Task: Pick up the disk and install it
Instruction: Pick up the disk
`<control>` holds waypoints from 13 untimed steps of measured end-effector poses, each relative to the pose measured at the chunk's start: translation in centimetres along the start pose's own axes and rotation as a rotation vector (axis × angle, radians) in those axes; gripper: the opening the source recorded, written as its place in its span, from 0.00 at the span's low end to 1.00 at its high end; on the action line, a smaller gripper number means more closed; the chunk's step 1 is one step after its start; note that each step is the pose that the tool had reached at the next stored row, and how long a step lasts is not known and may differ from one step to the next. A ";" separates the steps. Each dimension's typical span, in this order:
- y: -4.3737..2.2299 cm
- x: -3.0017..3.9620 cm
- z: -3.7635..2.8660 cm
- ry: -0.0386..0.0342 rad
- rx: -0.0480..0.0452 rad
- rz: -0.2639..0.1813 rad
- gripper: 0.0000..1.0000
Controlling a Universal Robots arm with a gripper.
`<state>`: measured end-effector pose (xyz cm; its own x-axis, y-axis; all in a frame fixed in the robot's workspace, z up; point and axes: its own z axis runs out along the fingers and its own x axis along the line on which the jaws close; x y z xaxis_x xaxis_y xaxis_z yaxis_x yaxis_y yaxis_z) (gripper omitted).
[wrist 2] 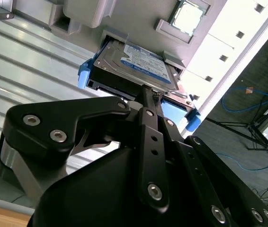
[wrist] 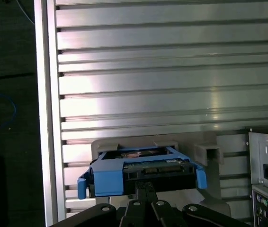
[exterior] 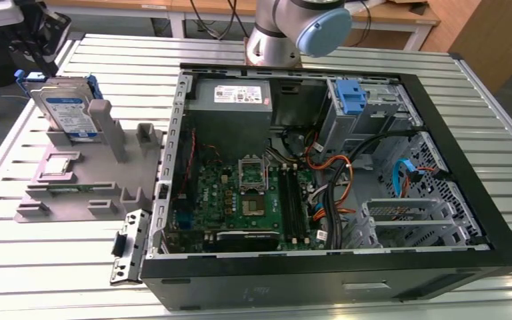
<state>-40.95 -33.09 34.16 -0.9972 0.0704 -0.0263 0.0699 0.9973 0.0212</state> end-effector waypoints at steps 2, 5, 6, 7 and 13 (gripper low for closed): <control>0.00 0.00 0.02 0.0007 -0.0010 -0.036 0.10; 0.00 0.00 0.03 0.0019 -0.0024 -0.091 0.10; 0.00 0.00 0.04 0.0022 -0.0029 -0.109 0.10; -0.01 0.00 0.04 0.0027 -0.0034 -0.127 0.10; -0.01 0.00 0.07 0.0050 -0.0063 -0.240 0.10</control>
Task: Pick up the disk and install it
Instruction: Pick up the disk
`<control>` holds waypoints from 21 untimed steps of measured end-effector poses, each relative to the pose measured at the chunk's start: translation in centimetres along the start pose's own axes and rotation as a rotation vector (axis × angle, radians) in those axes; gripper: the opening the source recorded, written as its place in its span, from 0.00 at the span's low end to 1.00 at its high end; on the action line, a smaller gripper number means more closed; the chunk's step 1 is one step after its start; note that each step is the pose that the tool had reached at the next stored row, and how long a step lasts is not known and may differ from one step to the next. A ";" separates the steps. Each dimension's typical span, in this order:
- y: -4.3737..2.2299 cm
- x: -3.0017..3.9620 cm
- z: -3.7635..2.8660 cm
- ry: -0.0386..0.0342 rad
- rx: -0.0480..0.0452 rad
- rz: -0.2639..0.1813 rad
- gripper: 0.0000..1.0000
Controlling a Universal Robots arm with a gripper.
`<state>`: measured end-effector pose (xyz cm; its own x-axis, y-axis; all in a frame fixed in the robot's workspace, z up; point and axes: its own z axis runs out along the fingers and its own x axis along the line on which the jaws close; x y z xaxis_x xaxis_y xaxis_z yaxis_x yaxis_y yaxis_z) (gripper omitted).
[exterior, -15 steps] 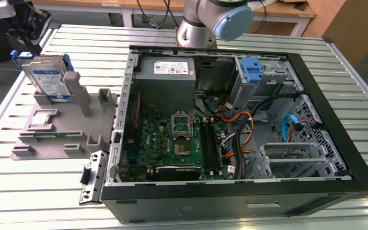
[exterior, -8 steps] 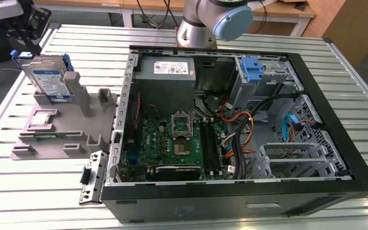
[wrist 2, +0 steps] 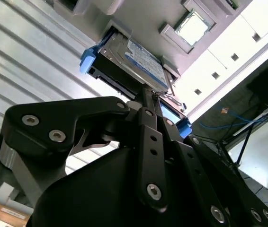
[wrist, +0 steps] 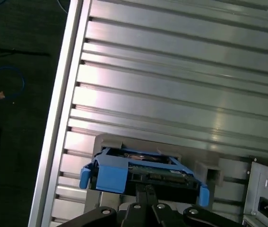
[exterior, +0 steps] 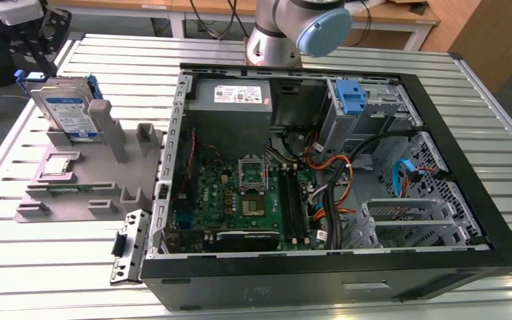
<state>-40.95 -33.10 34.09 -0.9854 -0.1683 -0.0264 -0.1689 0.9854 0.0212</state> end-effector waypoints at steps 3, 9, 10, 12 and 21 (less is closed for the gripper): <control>0.00 0.00 0.01 0.0011 -0.0014 -0.054 0.10; 0.00 0.00 0.04 0.0034 -0.0043 -0.163 0.10; 0.00 0.00 0.04 0.0038 -0.0048 -0.181 0.10; 0.00 0.00 0.05 0.0046 -0.0058 -0.218 0.10; 0.00 0.00 0.10 0.0081 -0.0101 -0.382 0.10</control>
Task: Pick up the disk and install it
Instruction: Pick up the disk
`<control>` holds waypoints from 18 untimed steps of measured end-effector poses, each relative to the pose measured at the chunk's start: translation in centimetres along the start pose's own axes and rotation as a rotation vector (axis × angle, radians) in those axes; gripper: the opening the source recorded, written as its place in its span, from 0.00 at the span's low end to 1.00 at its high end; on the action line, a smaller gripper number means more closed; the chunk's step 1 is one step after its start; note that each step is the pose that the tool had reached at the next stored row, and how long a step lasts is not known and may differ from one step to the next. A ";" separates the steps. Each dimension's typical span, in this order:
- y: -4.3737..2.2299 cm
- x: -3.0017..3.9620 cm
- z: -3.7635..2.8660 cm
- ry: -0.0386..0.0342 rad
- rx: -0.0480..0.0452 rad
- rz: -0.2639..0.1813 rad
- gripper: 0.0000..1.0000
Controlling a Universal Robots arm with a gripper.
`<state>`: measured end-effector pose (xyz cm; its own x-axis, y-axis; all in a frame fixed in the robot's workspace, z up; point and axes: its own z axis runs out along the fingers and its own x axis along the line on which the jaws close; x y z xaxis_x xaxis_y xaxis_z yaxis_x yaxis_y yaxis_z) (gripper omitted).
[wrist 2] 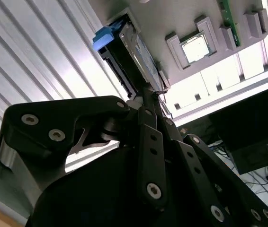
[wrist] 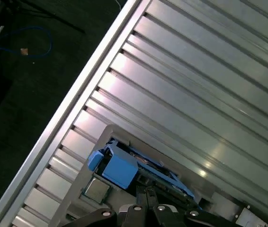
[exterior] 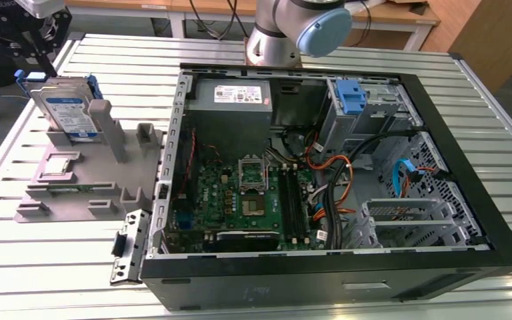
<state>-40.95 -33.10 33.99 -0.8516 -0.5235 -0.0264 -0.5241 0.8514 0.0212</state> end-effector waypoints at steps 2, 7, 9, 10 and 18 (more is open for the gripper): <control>0.00 0.00 0.01 0.0008 -0.0009 -0.036 0.10; 0.00 0.00 0.05 0.0027 -0.0034 -0.127 0.10; 0.00 0.00 0.06 0.0035 -0.0043 -0.163 0.10; 0.00 0.00 0.07 0.0038 -0.0048 -0.181 0.10; 0.00 0.00 0.11 0.0069 -0.0086 -0.326 0.10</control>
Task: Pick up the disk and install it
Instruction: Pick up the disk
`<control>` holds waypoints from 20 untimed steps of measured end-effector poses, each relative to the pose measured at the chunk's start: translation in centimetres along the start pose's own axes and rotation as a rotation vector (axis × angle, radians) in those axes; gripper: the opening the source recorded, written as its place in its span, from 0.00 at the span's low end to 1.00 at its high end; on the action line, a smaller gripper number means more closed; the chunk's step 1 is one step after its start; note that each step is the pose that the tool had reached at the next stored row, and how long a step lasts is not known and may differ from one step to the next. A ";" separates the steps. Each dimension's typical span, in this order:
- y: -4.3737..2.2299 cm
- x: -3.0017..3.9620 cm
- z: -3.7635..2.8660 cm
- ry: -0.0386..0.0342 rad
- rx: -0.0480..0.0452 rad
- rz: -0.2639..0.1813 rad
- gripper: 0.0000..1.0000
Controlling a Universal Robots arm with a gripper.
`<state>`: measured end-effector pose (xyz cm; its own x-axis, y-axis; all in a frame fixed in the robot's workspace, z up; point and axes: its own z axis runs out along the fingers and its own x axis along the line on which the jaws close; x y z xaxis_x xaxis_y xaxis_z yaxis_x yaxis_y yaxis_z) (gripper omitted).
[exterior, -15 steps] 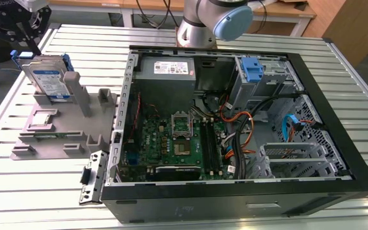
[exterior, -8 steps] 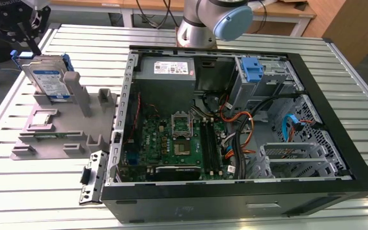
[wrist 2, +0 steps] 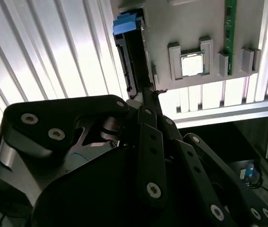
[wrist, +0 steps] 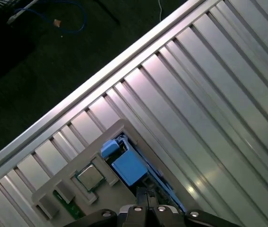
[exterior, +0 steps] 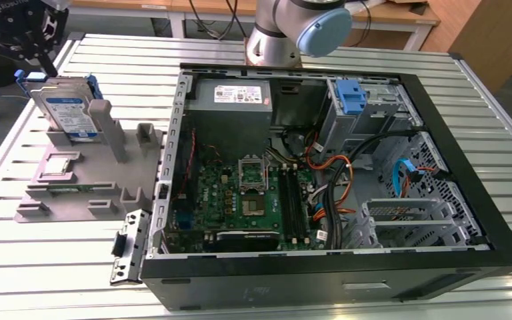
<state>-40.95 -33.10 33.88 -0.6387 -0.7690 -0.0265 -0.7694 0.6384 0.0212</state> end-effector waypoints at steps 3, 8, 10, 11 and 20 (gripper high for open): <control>0.00 0.00 0.01 0.0012 -0.0015 -0.056 0.10; 0.00 0.00 0.05 0.0031 -0.0039 -0.147 0.10; 0.00 0.00 0.06 0.0039 -0.0049 -0.183 0.10; 0.00 0.00 0.07 0.0042 -0.0053 -0.200 0.10; 0.00 0.00 0.14 0.0078 -0.0097 -0.365 0.10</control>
<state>-40.95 -33.10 33.74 -0.3220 -0.9464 -0.0264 -0.9467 0.3215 0.0212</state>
